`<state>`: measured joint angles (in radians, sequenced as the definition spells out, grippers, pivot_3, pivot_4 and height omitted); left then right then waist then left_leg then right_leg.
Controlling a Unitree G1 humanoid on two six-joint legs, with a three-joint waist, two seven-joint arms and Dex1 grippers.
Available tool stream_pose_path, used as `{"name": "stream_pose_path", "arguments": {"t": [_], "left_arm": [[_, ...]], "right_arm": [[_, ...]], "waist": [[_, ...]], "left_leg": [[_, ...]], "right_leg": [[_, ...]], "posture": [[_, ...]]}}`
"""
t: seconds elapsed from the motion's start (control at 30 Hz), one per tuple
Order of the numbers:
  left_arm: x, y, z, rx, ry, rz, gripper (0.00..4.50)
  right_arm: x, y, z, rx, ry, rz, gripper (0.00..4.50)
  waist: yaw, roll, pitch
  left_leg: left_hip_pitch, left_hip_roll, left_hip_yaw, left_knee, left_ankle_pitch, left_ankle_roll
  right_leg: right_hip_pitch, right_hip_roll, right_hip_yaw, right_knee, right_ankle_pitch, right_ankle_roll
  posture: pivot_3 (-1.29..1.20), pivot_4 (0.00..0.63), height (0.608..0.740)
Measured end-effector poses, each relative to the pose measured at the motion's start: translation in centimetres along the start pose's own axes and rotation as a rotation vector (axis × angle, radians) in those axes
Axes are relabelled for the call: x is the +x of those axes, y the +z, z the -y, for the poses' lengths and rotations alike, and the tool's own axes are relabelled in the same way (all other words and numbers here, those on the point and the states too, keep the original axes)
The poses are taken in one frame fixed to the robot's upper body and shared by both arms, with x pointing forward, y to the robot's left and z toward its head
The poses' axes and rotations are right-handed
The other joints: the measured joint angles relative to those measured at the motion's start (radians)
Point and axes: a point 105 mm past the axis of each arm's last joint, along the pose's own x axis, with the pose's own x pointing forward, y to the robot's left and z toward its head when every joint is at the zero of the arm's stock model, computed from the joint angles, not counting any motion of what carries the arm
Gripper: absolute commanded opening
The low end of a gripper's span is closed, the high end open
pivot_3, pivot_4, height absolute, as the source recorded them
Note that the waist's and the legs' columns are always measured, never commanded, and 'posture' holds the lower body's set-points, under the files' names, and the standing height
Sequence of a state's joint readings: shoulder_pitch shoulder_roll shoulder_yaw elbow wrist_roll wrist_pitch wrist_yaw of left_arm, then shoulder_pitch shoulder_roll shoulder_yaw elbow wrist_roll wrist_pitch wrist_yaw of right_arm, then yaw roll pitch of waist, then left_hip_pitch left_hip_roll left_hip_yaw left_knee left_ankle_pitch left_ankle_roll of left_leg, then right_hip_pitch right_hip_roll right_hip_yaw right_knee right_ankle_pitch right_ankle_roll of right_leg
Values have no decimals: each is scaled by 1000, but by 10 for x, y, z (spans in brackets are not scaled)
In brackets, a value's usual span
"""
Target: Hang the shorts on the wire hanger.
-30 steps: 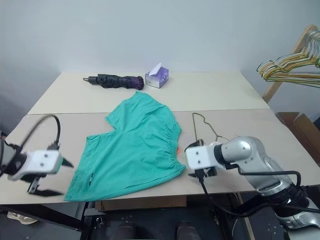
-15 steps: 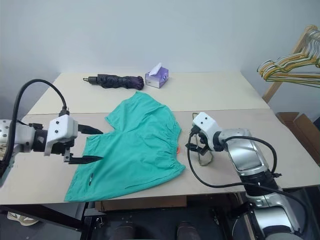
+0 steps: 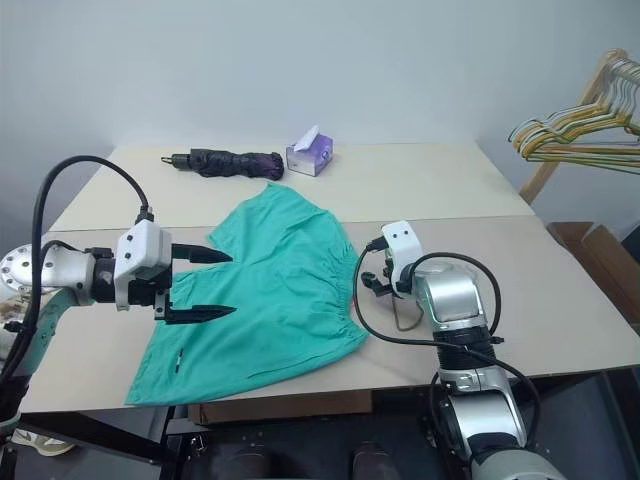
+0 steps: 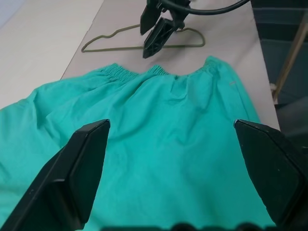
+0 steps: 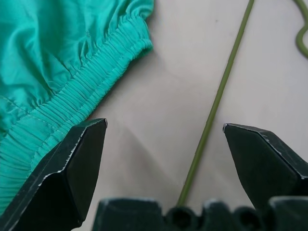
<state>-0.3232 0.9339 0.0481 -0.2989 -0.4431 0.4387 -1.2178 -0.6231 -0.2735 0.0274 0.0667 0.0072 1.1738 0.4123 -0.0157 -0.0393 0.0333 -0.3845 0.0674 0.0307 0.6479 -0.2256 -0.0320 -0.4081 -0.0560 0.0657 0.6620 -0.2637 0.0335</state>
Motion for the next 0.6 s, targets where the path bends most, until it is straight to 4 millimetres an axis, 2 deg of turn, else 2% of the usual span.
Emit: {"name": "stream_pose_path", "arguments": {"t": [0.17, 0.27, 0.37, 0.6], "left_arm": [[3, 1, 0, 14, -13, -6, 4449], [3, 2, 0, 27, -15, -2, 4449], [5, 3, 0, 32, -11, 8, 4500], [10, 8, -4, 61, 19, 55, 4500]], "right_arm": [[6, -9, 1, 11, -25, -44, 4500], [10, -22, -4, -1, -22, -95, 4500], [11, -23, -7, -11, -14, -101, 3898], [14, -26, -12, -34, -27, -114, 1627]], "waist": [[-12, 0, 0], [-21, 0, 0], [-27, 0, 0], [-28, -4, -4]], "left_leg": [[0, 0, -1, 0, 0, 0], [0, 0, -1, 0, 0, 0], [2, 0, -1, 0, 0, 0], [4, 0, -1, -1, 0, 0]], "right_leg": [[0, 0, 0, 0, 0, 0], [0, 0, 0, 0, 0, 0], [2, 0, 0, 0, 0, 0], [5, 0, 0, -1, 0, 0]], "posture": [[31, 0, 740], [31, 0, 740], [32, 0, 740], [30, 0, 740]]}}
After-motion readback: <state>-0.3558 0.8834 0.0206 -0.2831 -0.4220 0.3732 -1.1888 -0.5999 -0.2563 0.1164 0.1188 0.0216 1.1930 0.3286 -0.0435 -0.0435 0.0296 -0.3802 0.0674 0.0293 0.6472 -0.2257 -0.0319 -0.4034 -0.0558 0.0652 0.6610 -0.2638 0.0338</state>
